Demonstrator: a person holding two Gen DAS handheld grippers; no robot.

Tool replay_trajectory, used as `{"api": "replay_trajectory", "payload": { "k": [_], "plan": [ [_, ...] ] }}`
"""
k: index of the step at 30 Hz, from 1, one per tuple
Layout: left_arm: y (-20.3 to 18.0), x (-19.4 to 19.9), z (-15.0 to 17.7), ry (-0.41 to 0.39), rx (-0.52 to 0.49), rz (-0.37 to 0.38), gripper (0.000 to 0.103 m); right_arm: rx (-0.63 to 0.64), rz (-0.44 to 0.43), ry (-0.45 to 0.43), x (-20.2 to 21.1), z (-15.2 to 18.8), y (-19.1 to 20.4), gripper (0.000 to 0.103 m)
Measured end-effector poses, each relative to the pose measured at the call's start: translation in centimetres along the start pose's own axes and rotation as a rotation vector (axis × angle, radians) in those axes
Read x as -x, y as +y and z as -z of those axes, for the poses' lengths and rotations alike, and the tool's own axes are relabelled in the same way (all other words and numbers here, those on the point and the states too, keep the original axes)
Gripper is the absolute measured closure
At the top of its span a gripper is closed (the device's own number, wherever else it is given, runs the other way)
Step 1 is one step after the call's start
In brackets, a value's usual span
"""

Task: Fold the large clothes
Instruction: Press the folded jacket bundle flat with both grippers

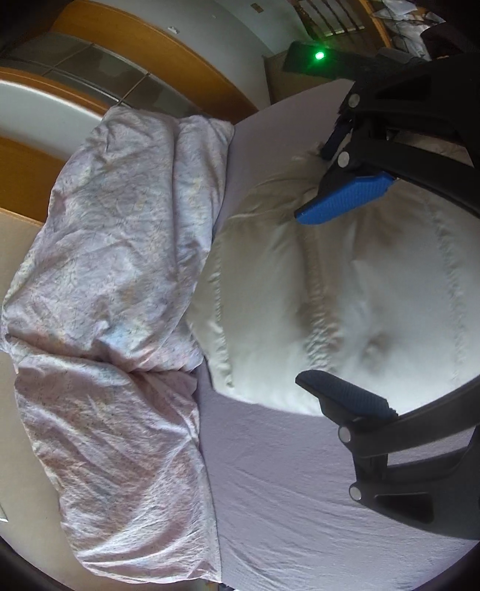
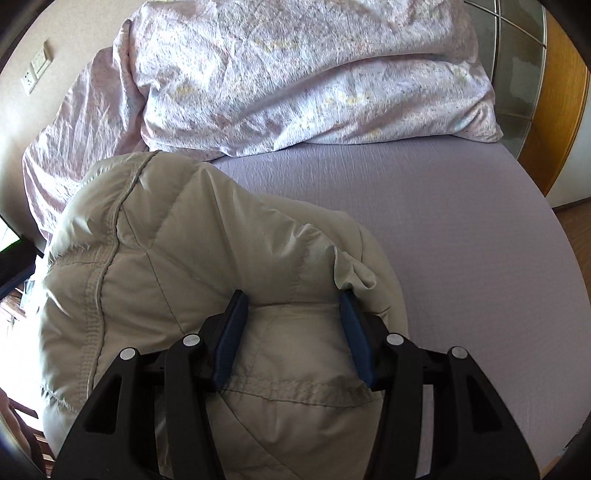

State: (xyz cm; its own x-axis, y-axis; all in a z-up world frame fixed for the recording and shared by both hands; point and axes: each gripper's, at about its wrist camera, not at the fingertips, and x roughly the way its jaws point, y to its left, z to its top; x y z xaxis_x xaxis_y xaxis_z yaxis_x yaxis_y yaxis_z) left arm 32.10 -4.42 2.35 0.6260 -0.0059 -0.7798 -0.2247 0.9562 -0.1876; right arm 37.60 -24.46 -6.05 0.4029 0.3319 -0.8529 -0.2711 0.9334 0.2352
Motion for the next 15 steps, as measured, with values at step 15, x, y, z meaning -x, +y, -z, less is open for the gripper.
{"api": "replay_trajectory", "payload": {
  "k": [15],
  "plan": [
    [-1.4, -4.5, 1.4, -0.018, -0.106, -0.146, 0.010, -0.003, -0.020, -0.009, -0.9, 0.5, -0.3, 0.050]
  ]
}}
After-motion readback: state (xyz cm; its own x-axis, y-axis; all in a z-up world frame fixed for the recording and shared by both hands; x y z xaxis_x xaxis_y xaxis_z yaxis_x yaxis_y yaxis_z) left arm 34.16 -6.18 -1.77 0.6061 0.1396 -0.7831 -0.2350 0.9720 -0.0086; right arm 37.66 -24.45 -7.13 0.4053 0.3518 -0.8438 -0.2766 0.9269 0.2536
